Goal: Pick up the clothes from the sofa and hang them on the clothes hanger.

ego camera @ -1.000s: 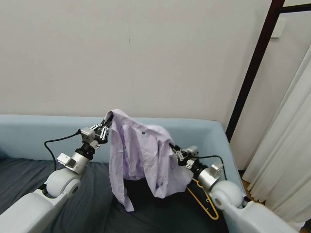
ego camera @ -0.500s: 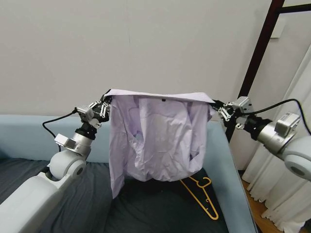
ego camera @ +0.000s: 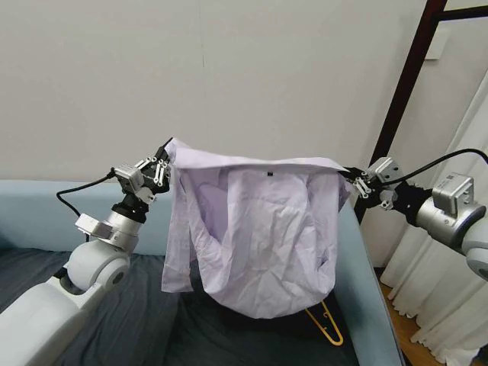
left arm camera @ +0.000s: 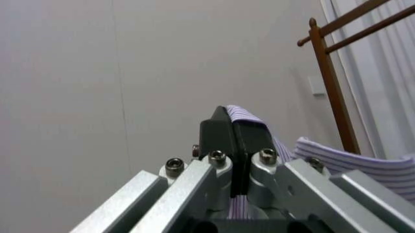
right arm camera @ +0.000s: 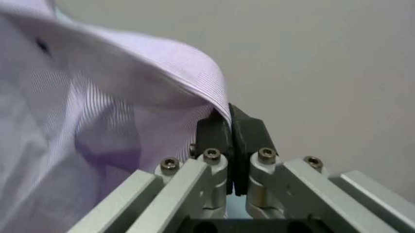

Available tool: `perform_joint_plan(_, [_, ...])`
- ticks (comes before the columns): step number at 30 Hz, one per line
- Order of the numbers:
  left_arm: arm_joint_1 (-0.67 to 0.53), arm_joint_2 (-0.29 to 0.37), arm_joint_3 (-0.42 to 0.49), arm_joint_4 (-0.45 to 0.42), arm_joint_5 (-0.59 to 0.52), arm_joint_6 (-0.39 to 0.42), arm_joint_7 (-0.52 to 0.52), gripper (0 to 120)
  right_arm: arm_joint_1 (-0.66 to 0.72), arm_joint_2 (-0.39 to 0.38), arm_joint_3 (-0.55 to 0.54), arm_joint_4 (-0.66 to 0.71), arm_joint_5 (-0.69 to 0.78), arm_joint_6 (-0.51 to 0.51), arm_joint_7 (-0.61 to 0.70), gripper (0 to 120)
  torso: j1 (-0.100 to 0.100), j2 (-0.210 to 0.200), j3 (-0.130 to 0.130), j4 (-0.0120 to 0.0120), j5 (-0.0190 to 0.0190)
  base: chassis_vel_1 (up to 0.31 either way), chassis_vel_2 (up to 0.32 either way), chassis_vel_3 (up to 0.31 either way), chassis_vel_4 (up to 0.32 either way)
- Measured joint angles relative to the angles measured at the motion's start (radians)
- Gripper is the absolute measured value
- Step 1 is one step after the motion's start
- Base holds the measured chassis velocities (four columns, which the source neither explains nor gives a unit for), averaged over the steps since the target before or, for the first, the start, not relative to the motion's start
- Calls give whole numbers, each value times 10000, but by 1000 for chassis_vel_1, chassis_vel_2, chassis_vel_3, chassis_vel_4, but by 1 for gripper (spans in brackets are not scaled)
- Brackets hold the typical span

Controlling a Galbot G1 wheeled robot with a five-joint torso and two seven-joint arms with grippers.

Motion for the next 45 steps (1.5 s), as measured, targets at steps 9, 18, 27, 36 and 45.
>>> perform_joint_plan(9, [-195, -450, 90, 448, 278, 472, -577, 0, 317, 40, 89, -77, 1811, 1005, -543, 0, 0, 0, 1, -3, 0, 0, 0, 0, 0])
perform_joint_plan(18, [-27, -308, -671, -730, 357, 1593, -2267, 0, 1191, -523, 230, 371, 2170, -1355, 655, 0, -1, 1, -1, -5, -1, 0, 0, 0, 0])
perform_joint_plan(27, [45, -112, -575, -982, 380, 1714, -2522, 0, 2281, 349, -164, 63, 6106, -3505, 1888, 0, 0, 1, 0, -1, 1, 0, 0, 0, 0])
perform_joint_plan(36, [-148, -391, -367, -1019, 402, 1721, -2589, 0, 3621, 1600, -377, -878, 9883, -3878, 3239, 0, 0, 0, 1, -3, 2, 0, 0, 0, 0])
perform_joint_plan(45, [-367, -392, -1024, -1214, 326, 1758, -2807, 0, 5697, 2306, -405, -1113, 9278, -4133, 3237, 0, 1, 1, 0, 2, -3, 0, 0, 0, 0])
